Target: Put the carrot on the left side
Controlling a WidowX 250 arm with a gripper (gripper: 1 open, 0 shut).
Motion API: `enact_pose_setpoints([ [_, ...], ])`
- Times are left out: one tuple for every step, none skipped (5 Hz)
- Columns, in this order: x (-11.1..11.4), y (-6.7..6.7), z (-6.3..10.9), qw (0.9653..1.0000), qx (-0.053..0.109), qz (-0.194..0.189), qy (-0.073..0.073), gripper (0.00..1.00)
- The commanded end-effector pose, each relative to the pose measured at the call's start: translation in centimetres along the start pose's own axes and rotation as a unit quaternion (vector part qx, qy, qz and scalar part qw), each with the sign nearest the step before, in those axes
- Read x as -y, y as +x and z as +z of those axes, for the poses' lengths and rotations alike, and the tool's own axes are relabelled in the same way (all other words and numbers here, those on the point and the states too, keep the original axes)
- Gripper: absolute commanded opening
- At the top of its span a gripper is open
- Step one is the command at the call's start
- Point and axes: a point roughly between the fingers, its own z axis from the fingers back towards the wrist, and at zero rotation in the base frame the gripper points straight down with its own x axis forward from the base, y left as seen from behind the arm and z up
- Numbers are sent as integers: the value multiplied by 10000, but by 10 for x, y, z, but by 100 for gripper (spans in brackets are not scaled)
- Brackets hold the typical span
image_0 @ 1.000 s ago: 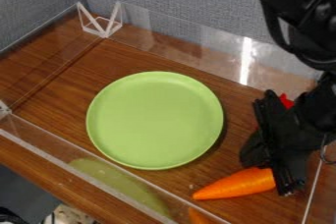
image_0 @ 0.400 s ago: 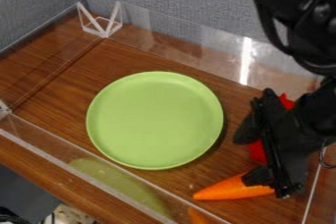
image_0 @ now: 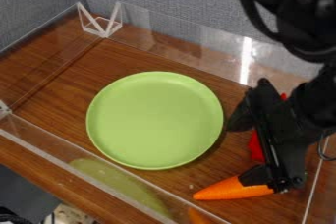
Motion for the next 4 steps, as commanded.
enact_pose_setpoints([
  [-4,-9,24,9994,311,138,23,100],
  [-4,-17,34,9990,364,261,12,100],
  [-2,-26,40,9979,504,413,-34,100],
  [-1,-33,41,9967,618,531,-50,100],
])
